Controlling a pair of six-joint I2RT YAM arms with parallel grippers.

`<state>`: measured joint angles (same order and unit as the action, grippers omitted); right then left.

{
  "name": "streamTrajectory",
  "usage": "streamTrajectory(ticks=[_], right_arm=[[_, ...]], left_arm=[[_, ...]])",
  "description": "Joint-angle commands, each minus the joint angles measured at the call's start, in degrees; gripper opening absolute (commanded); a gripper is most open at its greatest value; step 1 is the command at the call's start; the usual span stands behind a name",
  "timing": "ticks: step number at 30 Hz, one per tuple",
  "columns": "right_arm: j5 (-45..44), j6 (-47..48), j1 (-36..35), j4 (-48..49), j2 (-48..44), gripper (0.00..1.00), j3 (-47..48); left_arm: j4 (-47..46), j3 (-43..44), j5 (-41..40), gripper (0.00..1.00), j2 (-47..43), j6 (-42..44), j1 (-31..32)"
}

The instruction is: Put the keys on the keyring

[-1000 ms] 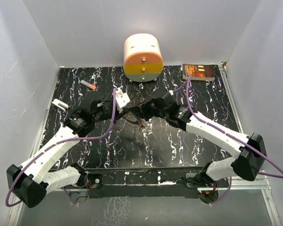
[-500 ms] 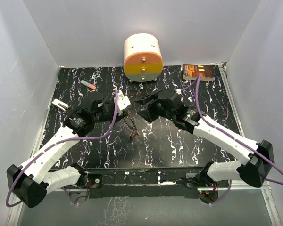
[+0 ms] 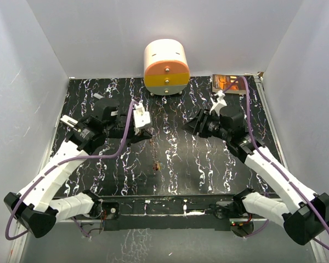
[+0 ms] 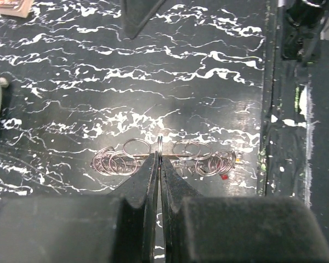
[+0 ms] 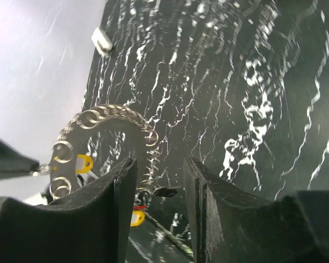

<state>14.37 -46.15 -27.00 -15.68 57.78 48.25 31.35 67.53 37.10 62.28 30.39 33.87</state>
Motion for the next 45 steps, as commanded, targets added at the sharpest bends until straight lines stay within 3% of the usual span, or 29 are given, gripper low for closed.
streamTrajectory(ticks=[1, 7, 13, 22, 26, 28, 31, 33, 36, 38, 40, 43, 45], right_arm=[[10.0, 26.0, -0.3, 1.1, -0.7, 0.43, 8.1], [20.1, 33.8, -1.1, 5.9, -5.1, 0.31, 6.3], [22.9, 35.5, -5.9, 9.2, -5.7, 0.3, 5.2], [15.8, 38.6, -17.4, 10.7, -3.8, 0.3, 4.7], [10.2, 38.9, -17.4, 7.9, -6.2, 0.27, 3.0], [7.1, 36.6, -17.4, 5.7, -7.1, 0.28, 1.2], [-0.2, 30.9, -17.3, 1.7, -8.6, 0.23, -2.2], [1.6, 28.6, -17.3, 3.8, -9.1, 0.22, -4.8], [-2.7, 26.7, -16.8, -5.3, -1.2, 0.36, 3.3], [-4.7, 23.8, -16.8, -15.8, 4.5, 0.4, 11.2], [-5.2, 18.7, -16.8, -21.4, 5.2, 0.46, 12.3], [-4.7, 13.1, -16.8, -20.1, 0.3, 0.46, 6.9], [-5.8, 10.5, -16.8, -21.1, -2.9, 0.43, 4.4]], left_arm=[[6.4, 6.0, 6.4, 0.0, 2.4, 2.5, -0.1], [10.3, 8.8, 7.6, 0.0, 5.3, 3.1, -0.1], [11.9, 13.3, 10.3, 0.0, 8.0, 1.3, -0.1], [14.7, 19.4, 15.3, 0.0, 13.5, -1.0, -0.1], [13.4, 15.1, 7.3, 0.0, 10.5, 0.4, -0.6], [12.5, 12.1, 0.8, 0.0, 8.1, 1.9, -2.6], [9.2, 7.8, -0.3, 0.0, 3.4, 1.0, -7.9], [7.8, 5.7, -0.6, 0.0, 1.6, -0.3, -8.6], [6.4, 2.6, -7.3, 0.0, 4.1, 2.4, -10.9], [6.6, 3.6, -2.4, 0.0, 6.3, 2.7, -14.3], [3.5, 3.0, 0.8, 0.0, 7.2, 1.0, -14.8], [-1.7, -1.4, 2.9, 0.0, 7.6, -3.2, -14.8], [1.2, -1.2, 4.3, 0.0, 8.3, -0.7, -14.6]])
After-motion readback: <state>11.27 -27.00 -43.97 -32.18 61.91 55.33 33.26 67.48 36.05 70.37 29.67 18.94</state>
